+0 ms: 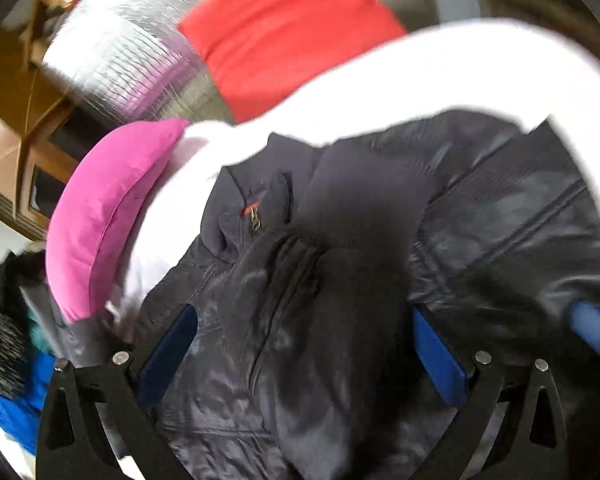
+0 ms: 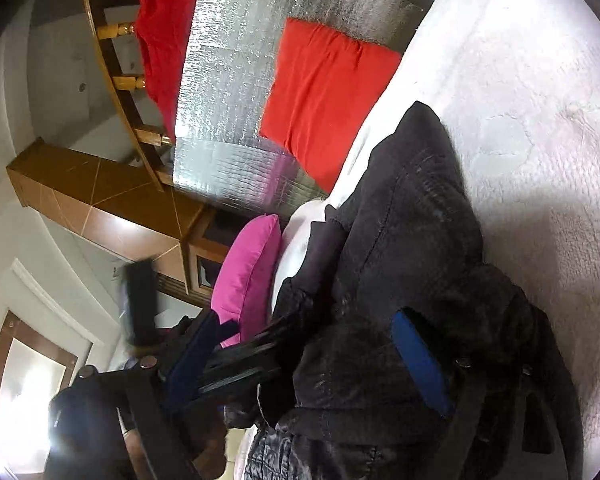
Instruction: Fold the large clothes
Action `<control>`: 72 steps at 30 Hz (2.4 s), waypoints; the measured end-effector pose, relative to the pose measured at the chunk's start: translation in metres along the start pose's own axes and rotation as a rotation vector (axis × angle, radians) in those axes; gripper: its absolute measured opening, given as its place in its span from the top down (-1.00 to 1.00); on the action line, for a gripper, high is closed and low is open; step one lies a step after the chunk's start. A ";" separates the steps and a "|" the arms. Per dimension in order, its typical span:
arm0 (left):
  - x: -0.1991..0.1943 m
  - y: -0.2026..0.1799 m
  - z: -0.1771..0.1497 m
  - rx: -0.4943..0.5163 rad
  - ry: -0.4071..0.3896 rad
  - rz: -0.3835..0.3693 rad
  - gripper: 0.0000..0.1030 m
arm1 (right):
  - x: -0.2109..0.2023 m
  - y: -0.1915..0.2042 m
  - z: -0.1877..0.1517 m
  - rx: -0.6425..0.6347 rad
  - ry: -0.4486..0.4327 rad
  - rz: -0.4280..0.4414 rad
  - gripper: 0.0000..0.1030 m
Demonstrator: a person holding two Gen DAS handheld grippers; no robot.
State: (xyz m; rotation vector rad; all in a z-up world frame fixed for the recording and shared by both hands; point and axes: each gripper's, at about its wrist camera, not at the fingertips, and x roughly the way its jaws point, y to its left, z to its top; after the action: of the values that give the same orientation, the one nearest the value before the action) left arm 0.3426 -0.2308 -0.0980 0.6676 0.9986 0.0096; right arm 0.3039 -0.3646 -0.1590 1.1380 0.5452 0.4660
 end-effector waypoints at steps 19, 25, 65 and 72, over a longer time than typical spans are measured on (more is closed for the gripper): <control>0.059 0.187 -0.209 -0.942 -0.003 -0.534 -0.17 | -0.004 0.001 -0.007 -0.096 0.017 -0.061 -0.72; 0.071 0.200 -0.230 -1.051 -0.011 -0.607 -0.31 | -0.003 0.003 -0.008 -0.115 0.018 -0.076 -0.72; 0.091 0.172 -0.187 -0.662 -0.130 -0.424 0.45 | 0.002 0.040 0.068 -0.291 0.099 -0.580 0.46; 0.089 0.171 -0.188 -0.653 -0.133 -0.423 0.42 | -0.011 0.075 0.005 -0.348 0.188 -0.450 -0.29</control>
State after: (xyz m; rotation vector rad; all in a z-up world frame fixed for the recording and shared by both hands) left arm 0.2955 0.0302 -0.1457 -0.1426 0.9200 -0.0765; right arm 0.2934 -0.3485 -0.0859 0.6160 0.8258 0.2620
